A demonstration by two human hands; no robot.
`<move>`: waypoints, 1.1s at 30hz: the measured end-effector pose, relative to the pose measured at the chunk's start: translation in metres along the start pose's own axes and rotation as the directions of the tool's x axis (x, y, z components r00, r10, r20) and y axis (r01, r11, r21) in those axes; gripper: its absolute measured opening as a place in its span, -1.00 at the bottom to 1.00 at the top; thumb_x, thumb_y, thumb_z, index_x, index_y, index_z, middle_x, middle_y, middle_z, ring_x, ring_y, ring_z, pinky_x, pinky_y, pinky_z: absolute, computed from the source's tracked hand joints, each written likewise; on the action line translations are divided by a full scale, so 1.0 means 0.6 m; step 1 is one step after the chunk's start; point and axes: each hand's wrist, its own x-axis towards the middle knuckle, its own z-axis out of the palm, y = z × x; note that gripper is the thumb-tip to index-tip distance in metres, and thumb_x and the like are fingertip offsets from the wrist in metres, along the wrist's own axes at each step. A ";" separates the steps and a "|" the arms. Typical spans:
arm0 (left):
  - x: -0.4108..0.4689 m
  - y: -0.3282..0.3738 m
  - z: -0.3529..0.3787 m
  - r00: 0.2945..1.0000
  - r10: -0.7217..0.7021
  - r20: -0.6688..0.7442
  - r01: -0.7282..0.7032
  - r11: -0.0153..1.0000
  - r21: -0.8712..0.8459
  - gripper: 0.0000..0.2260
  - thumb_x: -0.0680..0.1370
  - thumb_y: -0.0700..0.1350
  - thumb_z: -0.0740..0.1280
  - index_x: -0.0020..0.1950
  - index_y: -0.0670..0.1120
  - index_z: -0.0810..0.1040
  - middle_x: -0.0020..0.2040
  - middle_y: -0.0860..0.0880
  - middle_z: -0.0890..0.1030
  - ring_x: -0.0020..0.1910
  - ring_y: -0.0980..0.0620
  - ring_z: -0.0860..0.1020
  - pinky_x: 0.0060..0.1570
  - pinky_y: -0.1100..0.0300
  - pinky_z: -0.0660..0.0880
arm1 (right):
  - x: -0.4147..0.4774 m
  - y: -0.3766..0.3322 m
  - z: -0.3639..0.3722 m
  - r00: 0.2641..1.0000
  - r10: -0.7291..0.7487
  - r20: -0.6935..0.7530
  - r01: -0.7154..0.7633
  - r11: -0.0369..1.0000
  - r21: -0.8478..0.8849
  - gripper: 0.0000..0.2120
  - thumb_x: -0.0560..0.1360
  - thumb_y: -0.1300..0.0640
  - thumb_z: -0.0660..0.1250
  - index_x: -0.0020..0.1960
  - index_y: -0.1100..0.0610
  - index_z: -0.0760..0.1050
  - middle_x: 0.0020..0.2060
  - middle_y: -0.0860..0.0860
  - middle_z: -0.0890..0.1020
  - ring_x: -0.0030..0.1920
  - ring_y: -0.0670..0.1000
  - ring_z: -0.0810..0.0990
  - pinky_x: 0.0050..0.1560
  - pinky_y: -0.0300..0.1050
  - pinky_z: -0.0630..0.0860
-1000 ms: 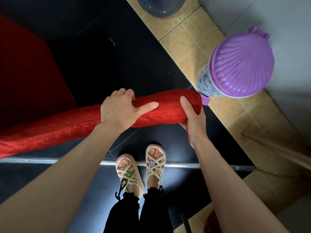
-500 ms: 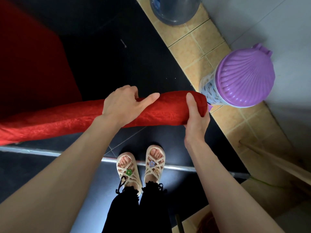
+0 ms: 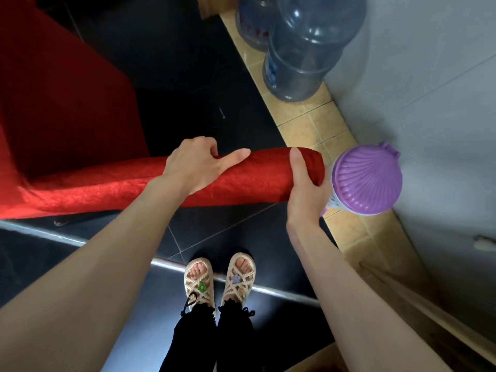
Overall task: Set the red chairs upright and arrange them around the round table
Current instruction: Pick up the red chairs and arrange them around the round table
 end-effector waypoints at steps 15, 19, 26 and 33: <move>-0.135 0.040 -0.241 0.981 -0.061 -0.182 -0.011 0.928 -0.371 -0.41 0.39 0.45 0.23 -0.28 -0.12 0.46 -0.43 0.03 0.45 -0.47 0.11 0.42 -0.40 0.24 0.33 | -0.211 -0.291 0.083 0.926 -0.345 0.152 0.374 0.894 -0.246 -0.69 0.39 -0.22 0.46 0.04 -0.24 0.43 0.16 -0.08 0.56 0.19 -0.02 0.53 0.31 0.09 0.46; -0.207 -0.006 -0.304 0.967 -0.060 -0.249 -0.058 0.897 -0.438 -0.45 0.43 0.41 0.27 -0.32 -0.10 0.44 -0.47 0.08 0.41 -0.53 0.18 0.38 -0.45 0.30 0.32 | -0.317 -0.312 0.110 0.895 -0.384 0.227 0.434 0.866 -0.248 -0.65 0.39 -0.22 0.46 0.11 -0.21 0.45 0.23 -0.05 0.52 0.27 0.01 0.50 0.42 0.22 0.30; -0.323 -0.103 -0.377 0.949 -0.043 -0.313 -0.121 0.866 -0.485 -0.50 0.51 0.32 0.27 -0.37 -0.06 0.33 -0.56 0.15 0.36 -0.55 0.23 0.38 -0.51 0.43 0.28 | -0.498 -0.300 0.160 0.848 -0.500 0.179 0.530 0.813 -0.241 -0.75 0.37 -0.17 0.49 -0.15 -0.29 0.41 0.13 -0.13 0.48 0.25 -0.06 0.47 0.47 0.23 0.19; -0.427 -0.185 -0.432 0.949 -0.025 -0.315 -0.151 0.840 -0.521 -0.52 0.54 0.30 0.22 -0.29 -0.09 0.32 -0.39 0.04 0.35 -0.46 0.16 0.32 -0.38 0.27 0.30 | -0.628 -0.270 0.186 0.797 -0.532 0.286 0.597 0.766 -0.240 -0.81 0.38 -0.25 0.45 -0.08 -0.29 0.49 0.08 -0.26 0.49 0.13 -0.40 0.38 0.53 0.18 -0.10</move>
